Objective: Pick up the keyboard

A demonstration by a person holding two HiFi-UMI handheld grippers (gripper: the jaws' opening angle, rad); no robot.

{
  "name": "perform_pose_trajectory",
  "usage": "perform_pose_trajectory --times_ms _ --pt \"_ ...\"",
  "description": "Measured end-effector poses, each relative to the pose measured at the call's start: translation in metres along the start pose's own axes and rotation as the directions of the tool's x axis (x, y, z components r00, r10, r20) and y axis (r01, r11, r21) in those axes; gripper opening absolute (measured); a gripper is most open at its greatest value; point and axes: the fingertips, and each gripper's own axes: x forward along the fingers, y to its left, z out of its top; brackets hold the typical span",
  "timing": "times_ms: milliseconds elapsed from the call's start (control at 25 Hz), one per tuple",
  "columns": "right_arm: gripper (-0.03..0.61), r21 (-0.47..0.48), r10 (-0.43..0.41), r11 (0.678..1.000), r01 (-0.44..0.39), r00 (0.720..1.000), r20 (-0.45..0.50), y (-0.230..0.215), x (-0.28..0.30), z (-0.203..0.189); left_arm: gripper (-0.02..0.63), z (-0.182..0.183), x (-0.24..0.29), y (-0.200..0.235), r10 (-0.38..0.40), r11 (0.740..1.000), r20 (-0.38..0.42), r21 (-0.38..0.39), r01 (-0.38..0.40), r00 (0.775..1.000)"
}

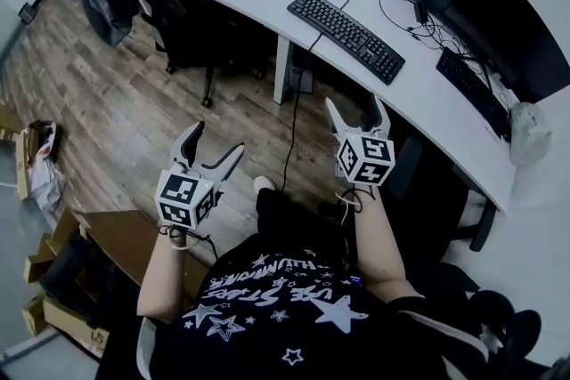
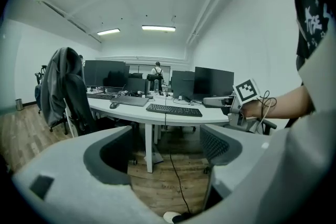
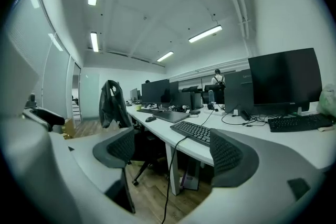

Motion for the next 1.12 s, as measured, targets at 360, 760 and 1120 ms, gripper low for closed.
perform_pose_trajectory --times_ms 360,760,1120 --pt "0.446 0.109 -0.128 0.984 0.140 0.986 -0.105 -0.099 0.063 -0.025 0.413 0.040 0.133 0.017 -0.132 0.988 -0.084 0.065 0.138 0.988" --pt "0.467 0.053 -0.129 0.989 0.142 0.972 -0.196 -0.136 0.112 -0.024 0.413 0.062 0.208 0.032 -0.197 0.970 -0.127 0.117 0.212 0.972" --pt "0.492 -0.004 -0.129 0.991 0.133 0.955 -0.267 -0.148 0.129 -0.025 0.413 0.073 0.254 0.045 -0.269 0.939 -0.155 0.177 0.295 0.951"
